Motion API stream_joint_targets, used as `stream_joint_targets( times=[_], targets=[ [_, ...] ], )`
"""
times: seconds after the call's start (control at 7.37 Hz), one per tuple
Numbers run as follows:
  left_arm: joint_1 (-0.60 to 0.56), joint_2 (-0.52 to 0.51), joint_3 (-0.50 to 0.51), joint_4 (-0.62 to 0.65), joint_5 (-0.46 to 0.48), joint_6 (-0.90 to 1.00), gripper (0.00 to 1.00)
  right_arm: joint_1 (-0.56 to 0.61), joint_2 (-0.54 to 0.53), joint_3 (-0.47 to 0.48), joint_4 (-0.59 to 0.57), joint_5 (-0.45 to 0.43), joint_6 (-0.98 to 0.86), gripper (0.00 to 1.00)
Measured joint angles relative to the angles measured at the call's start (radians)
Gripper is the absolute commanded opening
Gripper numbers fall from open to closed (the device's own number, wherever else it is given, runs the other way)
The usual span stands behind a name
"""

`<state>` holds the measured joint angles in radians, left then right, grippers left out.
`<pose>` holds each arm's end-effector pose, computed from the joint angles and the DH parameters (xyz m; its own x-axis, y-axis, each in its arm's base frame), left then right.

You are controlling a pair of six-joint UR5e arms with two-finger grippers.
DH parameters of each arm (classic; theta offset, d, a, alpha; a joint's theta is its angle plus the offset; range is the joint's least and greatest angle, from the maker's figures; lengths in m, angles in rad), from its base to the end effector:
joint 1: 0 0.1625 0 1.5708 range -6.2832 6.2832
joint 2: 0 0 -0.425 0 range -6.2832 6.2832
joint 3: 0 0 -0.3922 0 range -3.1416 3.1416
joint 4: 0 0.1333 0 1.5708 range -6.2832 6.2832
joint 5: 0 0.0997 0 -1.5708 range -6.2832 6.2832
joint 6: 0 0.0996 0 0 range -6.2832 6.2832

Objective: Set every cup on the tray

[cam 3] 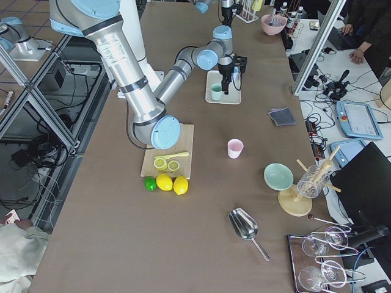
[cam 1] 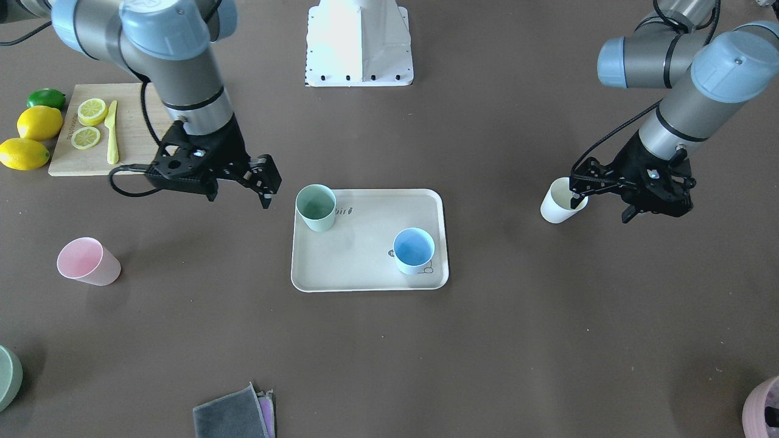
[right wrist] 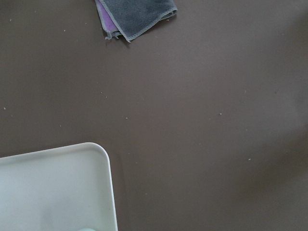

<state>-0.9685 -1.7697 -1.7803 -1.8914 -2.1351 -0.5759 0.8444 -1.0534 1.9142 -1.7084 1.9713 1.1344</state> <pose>0.2594 -0.5186 0.4197 0.6448 0.3130 -0.6973 -0.0851 0.9360 0.3415 -0.3288 -0.5123 0.2372 0.6698 0.1679 0.7233 -0.2581 0.9660 0.0148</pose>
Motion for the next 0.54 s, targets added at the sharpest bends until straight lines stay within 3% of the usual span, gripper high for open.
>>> stream_joint_targets(
  times=[0.27,0.41,0.54],
  targets=[
    [0.029,0.065,0.001,-0.059,0.007,-0.003,0.99,0.137,-0.087,0.047,-0.020,0.099,-0.211,1.00],
    [0.046,0.075,0.003,-0.070,0.007,-0.004,0.93,0.186,-0.123,0.051,-0.019,0.133,-0.308,1.00],
    [0.061,0.079,0.008,-0.073,0.010,-0.004,0.65,0.227,-0.158,0.050,-0.016,0.160,-0.395,1.00]
  ],
)
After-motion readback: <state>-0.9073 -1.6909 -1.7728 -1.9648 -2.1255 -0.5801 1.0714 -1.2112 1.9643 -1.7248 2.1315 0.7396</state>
